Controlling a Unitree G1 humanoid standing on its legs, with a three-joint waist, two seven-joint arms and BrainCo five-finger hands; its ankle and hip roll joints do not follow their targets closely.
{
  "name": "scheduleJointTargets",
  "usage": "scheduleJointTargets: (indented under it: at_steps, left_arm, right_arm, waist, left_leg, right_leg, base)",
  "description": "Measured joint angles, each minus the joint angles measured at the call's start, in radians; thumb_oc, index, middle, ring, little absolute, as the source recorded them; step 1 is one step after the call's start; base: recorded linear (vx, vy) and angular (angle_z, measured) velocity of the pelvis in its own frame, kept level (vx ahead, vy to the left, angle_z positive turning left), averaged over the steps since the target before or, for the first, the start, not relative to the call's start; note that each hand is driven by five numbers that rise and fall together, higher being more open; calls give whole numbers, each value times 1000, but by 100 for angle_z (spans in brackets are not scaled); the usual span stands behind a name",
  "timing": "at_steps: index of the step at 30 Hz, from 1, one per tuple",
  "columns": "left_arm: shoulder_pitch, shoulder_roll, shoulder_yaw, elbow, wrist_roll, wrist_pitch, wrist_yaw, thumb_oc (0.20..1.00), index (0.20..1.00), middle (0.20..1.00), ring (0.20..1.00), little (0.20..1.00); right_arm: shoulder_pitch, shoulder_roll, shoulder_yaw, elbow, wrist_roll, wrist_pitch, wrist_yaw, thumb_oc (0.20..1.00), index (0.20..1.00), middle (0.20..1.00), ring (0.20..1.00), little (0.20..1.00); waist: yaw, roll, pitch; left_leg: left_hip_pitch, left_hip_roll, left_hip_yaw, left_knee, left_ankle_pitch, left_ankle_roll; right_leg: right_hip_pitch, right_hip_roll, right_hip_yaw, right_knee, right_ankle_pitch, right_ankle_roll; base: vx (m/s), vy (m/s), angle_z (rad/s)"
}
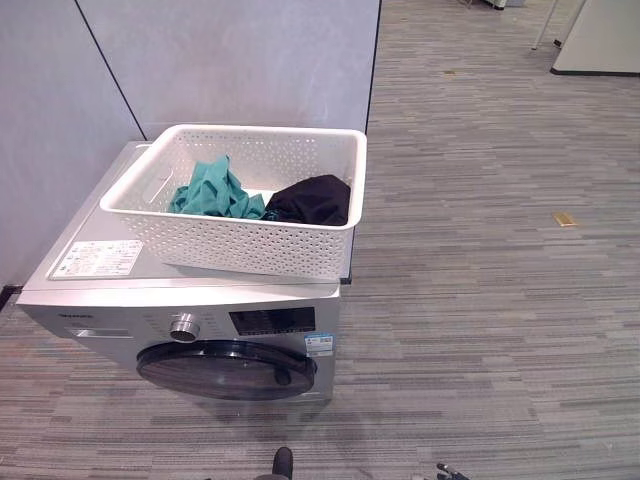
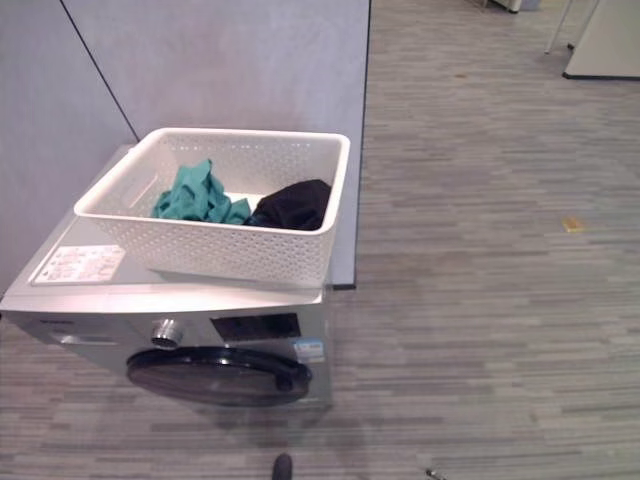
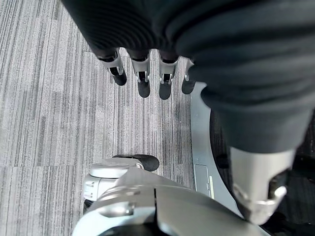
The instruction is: Grab the laundry basket,head to the washer,open it,put in the laundry and shut it.
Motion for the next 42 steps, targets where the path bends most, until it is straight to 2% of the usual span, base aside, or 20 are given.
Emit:
scheduleJointTargets:
  at_steps: [4,8,9,12,14,15,16,17,19,21,22,23,24,27,28,32,37,39,42]
  left_arm:
    - [-14,0,-8,-20,1,0,7,1000,1000,1000,1000,1000]
    - [-44,3,-28,-27,4,0,6,1000,1000,1000,1000,1000]
    - [-57,4,-40,-26,10,1,4,1000,1000,1000,1000,1000]
    - [-90,11,-56,-23,21,2,-3,1000,1000,1000,1000,1000]
    - [-122,28,-127,-28,43,7,-8,1000,1000,1000,1000,1000]
    - [-134,31,-128,-36,50,6,-8,1000,1000,1000,1000,1000]
    - [-141,31,-132,-40,50,9,-8,1000,1000,1000,1000,1000]
    - [-146,49,-143,-41,51,11,-8,1000,1000,1000,1000,1000]
    - [-153,68,-162,-47,51,18,-8,1000,1000,1000,1000,1000]
    - [-155,83,-158,-67,51,20,-8,1000,1000,1000,1000,1000]
    - [-142,78,-162,-66,53,23,-8,1000,1000,1000,1000,1000]
    - [-134,75,-162,-67,60,23,-8,1000,1000,1000,1000,1000]
    - [-117,66,-152,-80,58,24,-5,1000,1000,1000,1000,1000]
    - [-93,60,-152,-96,61,24,-6,1000,1000,1000,1000,1000]
    - [-94,60,-150,-96,62,24,-3,1000,1000,1000,1000,1000]
    - [-98,59,-142,-82,65,30,7,1000,1000,1000,1000,1000]
    - [-100,61,-140,-65,86,31,14,1000,1000,1000,1000,1000]
    - [-104,60,-144,-67,88,31,18,1000,1000,1000,1000,1000]
    - [-116,50,-154,-72,89,31,26,1000,1000,1000,1000,1000]
  right_arm:
    - [-34,-23,40,-78,-11,0,-22,1000,1000,1000,1000,1000]
    - [-135,-76,133,-151,-73,-1,-22,1000,1000,1000,1000,1000]
    - [-183,-77,146,-150,-101,2,-21,1000,1000,1000,1000,1000]
    - [-280,-75,211,-167,-140,3,-15,1000,1000,1000,1000,1000]
    - [-366,-60,287,-160,-142,18,-13,1000,1000,1000,1000,1000]
    - [-394,-39,289,-162,-141,18,-10,1000,1000,1000,1000,1000]
    - [-410,-8,275,-131,-138,43,-28,1000,1000,1000,1000,1000]
    - [-409,-1,270,-93,-138,52,-28,1000,1000,1000,1000,1000]
    - [-427,21,293,-45,-128,66,-29,1000,1000,1000,1000,1000]
    - [-435,23,292,-27,-115,77,-31,1000,1000,1000,1000,1000]
    - [-445,28,314,-5,-107,79,-30,1000,1000,1000,1000,1000]
    - [-457,36,336,21,-99,82,-32,1000,1000,1000,1000,1000]
    - [-481,37,353,27,-98,83,-19,1000,1000,1000,1000,1000]
    - [-487,46,379,33,-99,85,-16,1000,1000,1000,1000,1000]
    - [-495,58,398,42,-101,89,-16,1000,1000,1000,1000,1000]
    - [-467,127,440,101,-140,93,-18,1000,1000,1000,1000,1000]
    - [-387,214,491,99,-140,105,23,1000,1000,1000,1000,1000]
    - [-340,278,506,86,-138,106,32,1000,1000,1000,1000,1000]
    - [-333,281,527,60,-128,103,43,1000,1000,1000,1000,1000]
  waist:
    - [16,-11,7]
    - [32,-33,20]
    - [46,-39,22]
    - [60,-48,33]
    - [85,-34,40]
    - [101,-29,46]
    - [113,-29,46]
    - [124,-46,46]
    - [141,-75,44]
    - [149,-100,47]
    - [167,-103,50]
    - [181,-96,52]
    - [193,-87,58]
    - [208,-59,67]
    - [217,-60,65]
    - [220,-64,52]
    - [224,-83,34]
    - [225,-95,25]
    - [222,-98,22]
  left_leg:
    - [-15,0,-4,6,7,-10]
    - [-28,-23,-3,34,2,-3]
    - [-28,-40,0,39,-11,16]
    - [-28,-73,1,49,-29,39]
    - [-20,-74,-16,57,-34,63]
    - [2,-73,-33,41,-22,81]
    - [6,-73,-45,40,-24,85]
    - [5,-80,-70,40,-26,87]
    - [-13,-88,-98,45,-22,67]
    - [-32,-93,-125,44,-28,59]
    - [-35,-91,-140,43,-25,40]
    - [-45,-76,-146,47,-28,26]
    - [-53,-44,-144,57,-31,3]
    - [-45,-7,-146,53,-14,-24]
    - [-40,17,-145,54,-4,-40]
    - [-4,57,-138,22,7,-58]
    - [5,53,-128,8,1,-60]
    - [7,40,-126,9,-1,-55]
    - [9,27,-125,9,-2,-51]
  right_leg:
    - [-9,-1,-8,-1,4,-2]
    - [-7,-29,-22,2,6,4]
    - [-4,-46,-23,6,7,5]
    - [-5,-81,-30,46,6,7]
    - [-50,-101,-29,173,2,3]
    - [-84,-118,-26,239,-15,9]
    - [-87,-120,-27,228,-41,10]
    - [-86,-121,-29,125,-25,20]
    - [-103,-115,-28,71,-10,30]
    - [-121,-100,-15,40,17,20]
    - [-114,-82,-2,18,69,31]
    - [-98,-62,-4,-9,84,32]
    - [-95,-24,-11,-33,94,11]
    - [-76,21,-30,-36,94,-8]
    - [-63,44,-47,-35,82,-26]
    - [-21,86,-88,-37,49,-50]
    - [-16,80,-86,-34,44,-49]
    - [-14,67,-85,-28,45,-45]
    - [-12,56,-86,-28,50,-37]
  base:
    - [-34,96,5]
    - [-2,190,8]
    - [-8,198,5]
    - [-41,155,9]
    - [4,77,25]
    - [36,31,28]
    - [7,-75,39]
    - [-10,-76,46]
    - [-16,-72,47]
    - [-36,-155,54]
    - [-40,-190,37]
    - [-13,-225,19]
    - [-3,-189,8]
    - [-24,-194,13]
    - [-33,-154,37]
    - [3,-77,29]
    - [12,0,3]
    - [0,0,0]
    - [8,21,1]
